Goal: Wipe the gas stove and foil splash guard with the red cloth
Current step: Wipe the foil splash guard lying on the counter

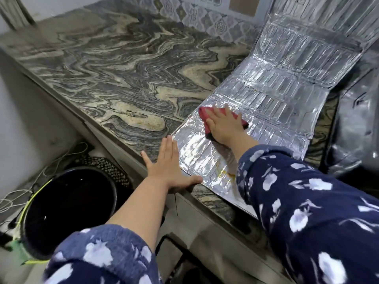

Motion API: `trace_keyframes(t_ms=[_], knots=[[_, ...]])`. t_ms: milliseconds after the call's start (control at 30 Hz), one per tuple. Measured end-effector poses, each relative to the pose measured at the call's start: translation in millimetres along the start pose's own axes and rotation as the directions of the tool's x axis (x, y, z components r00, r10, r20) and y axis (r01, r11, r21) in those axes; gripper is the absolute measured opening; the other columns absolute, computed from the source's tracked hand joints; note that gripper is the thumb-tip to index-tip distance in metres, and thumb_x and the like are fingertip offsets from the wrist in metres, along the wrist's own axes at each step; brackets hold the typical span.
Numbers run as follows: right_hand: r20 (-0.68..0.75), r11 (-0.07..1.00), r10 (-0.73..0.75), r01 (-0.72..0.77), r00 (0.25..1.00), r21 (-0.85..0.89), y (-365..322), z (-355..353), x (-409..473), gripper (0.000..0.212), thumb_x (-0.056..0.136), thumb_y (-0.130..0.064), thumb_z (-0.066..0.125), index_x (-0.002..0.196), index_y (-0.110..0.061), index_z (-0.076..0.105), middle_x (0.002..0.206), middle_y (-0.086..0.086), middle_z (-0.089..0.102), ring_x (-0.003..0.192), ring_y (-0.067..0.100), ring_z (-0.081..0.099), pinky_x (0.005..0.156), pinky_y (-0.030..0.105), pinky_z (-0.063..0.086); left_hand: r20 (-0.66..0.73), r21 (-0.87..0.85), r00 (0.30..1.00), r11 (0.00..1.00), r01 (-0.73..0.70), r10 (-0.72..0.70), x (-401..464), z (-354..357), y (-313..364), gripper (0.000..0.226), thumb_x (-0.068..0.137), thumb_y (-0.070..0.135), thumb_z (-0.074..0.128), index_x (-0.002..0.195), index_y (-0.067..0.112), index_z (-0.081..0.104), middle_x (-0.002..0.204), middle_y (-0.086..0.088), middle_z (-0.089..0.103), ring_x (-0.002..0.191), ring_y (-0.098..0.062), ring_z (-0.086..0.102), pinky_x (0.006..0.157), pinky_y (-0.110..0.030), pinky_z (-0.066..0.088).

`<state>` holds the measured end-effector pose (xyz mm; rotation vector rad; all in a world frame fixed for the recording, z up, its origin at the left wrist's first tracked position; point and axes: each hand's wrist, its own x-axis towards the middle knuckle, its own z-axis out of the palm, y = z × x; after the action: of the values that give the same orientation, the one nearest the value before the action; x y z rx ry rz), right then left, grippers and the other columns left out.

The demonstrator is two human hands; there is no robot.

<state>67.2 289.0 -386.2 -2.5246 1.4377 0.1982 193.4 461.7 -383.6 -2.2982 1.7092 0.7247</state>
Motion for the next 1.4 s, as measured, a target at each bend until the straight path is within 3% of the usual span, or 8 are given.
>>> trace_keyframes(t_ms=[167, 400, 467, 633, 800, 1100, 1267, 1400], knots=[[-0.031, 0.981, -0.192, 0.192, 0.981, 0.000, -34.7, 19.2, -45.4, 0.048, 0.100, -0.044, 0.013, 0.148, -0.043, 0.009, 0.161, -0.012, 0.002, 0.149, 0.023, -0.006, 0.114, 0.059, -0.007, 0.009, 0.005, 1.000, 1.000, 0.013, -0.013, -2.1, -3.5, 2.0, 0.136, 0.058, 0.093, 0.038, 0.145, 0.010, -0.025, 0.152, -0.001, -0.038, 0.140, -0.015, -0.034, 0.104, -0.074, -0.012], [-0.028, 0.976, -0.214, 0.212, 0.977, -0.045, -7.4, 38.7, -124.0, 0.056, 0.093, -0.055, 0.007, 0.148, -0.044, 0.011, 0.160, -0.013, 0.005, 0.149, 0.019, -0.001, 0.118, 0.053, -0.001, 0.063, -0.018, 0.997, 0.999, 0.048, -0.047, -4.2, -10.9, 5.4, 0.139, 0.056, 0.091, 0.046, 0.146, 0.012, -0.024, 0.153, 0.001, -0.037, 0.140, -0.014, -0.033, 0.102, -0.073, -0.013], [-0.028, 0.983, -0.180, 0.178, 0.983, -0.045, 15.2, 36.5, -132.2, 0.063, 0.086, -0.059, -0.001, 0.147, -0.046, 0.009, 0.160, -0.014, 0.005, 0.149, 0.018, -0.001, 0.117, 0.051, -0.001, 0.076, -0.011, 0.996, 0.999, 0.046, -0.045, -3.3, -12.0, 5.4, 0.139, 0.056, 0.091, 0.046, 0.146, 0.012, -0.025, 0.152, 0.000, -0.038, 0.140, -0.015, -0.034, 0.102, -0.074, -0.013], [-0.052, 0.999, 0.028, -0.029, 0.998, -0.034, 59.4, 25.8, -105.8, 0.050, 0.099, -0.049, 0.010, 0.148, -0.044, 0.002, 0.160, -0.012, -0.002, 0.149, 0.020, -0.005, 0.118, 0.055, -0.001, 0.079, -0.011, 0.996, 0.999, 0.033, -0.032, 0.2, -9.8, 3.7, 0.139, 0.058, 0.089, 0.048, 0.145, 0.012, -0.027, 0.151, 0.000, -0.040, 0.139, -0.015, -0.036, 0.102, -0.073, -0.013], [-0.031, 0.988, 0.155, -0.155, 0.987, -0.002, 50.2, 15.0, -59.5, 0.050, 0.100, -0.046, 0.008, 0.149, -0.041, 0.000, 0.161, -0.009, -0.005, 0.148, 0.026, -0.007, 0.116, 0.060, -0.005, 0.066, 0.013, 0.997, 1.000, 0.028, -0.029, 5.3, -5.3, 2.9, 0.139, 0.057, 0.090, 0.046, 0.144, 0.011, -0.028, 0.150, -0.002, -0.040, 0.138, -0.016, -0.038, 0.103, -0.072, -0.014], [-0.058, 0.997, -0.079, 0.080, 0.995, 0.013, 0.6, 36.9, -127.8, 0.053, 0.096, -0.051, 0.010, 0.148, -0.042, 0.010, 0.160, -0.011, 0.004, 0.149, 0.021, -0.003, 0.119, 0.050, -0.004, 0.071, 0.101, 0.996, 0.994, 0.048, -0.055, 1.6, -14.5, 12.1, 0.137, 0.061, 0.088, 0.046, 0.147, 0.006, -0.021, 0.154, -0.011, -0.031, 0.143, -0.023, -0.029, 0.108, -0.066, -0.013], [-0.101, 0.994, -0.083, 0.089, 0.991, 0.060, 28.0, 42.2, -160.0, 0.058, 0.091, -0.055, 0.017, 0.146, -0.041, 0.023, 0.162, -0.004, -0.001, 0.149, 0.021, 0.001, 0.119, 0.048, -0.003, 0.016, 0.042, 0.997, 0.996, -0.082, 0.081, 13.3, -27.9, 40.7, 0.120, 0.075, 0.059, 0.061, 0.148, 0.009, -0.020, 0.156, -0.008, -0.028, 0.145, -0.020, -0.022, 0.112, -0.062, -0.013], [-0.086, 0.993, -0.109, 0.112, 0.990, 0.032, 32.0, 45.0, -167.4, 0.068, 0.083, -0.057, 0.007, 0.148, -0.039, 0.019, 0.160, -0.006, 0.016, 0.148, 0.022, 0.006, 0.117, 0.047, -0.002, -0.104, -0.044, 0.980, 0.983, -0.176, 0.171, 35.1, -21.1, 68.1, 0.096, 0.089, 0.066, 0.032, 0.148, 0.011, -0.019, 0.155, -0.003, -0.029, 0.145, -0.018, -0.023, 0.115, -0.057, -0.013]])
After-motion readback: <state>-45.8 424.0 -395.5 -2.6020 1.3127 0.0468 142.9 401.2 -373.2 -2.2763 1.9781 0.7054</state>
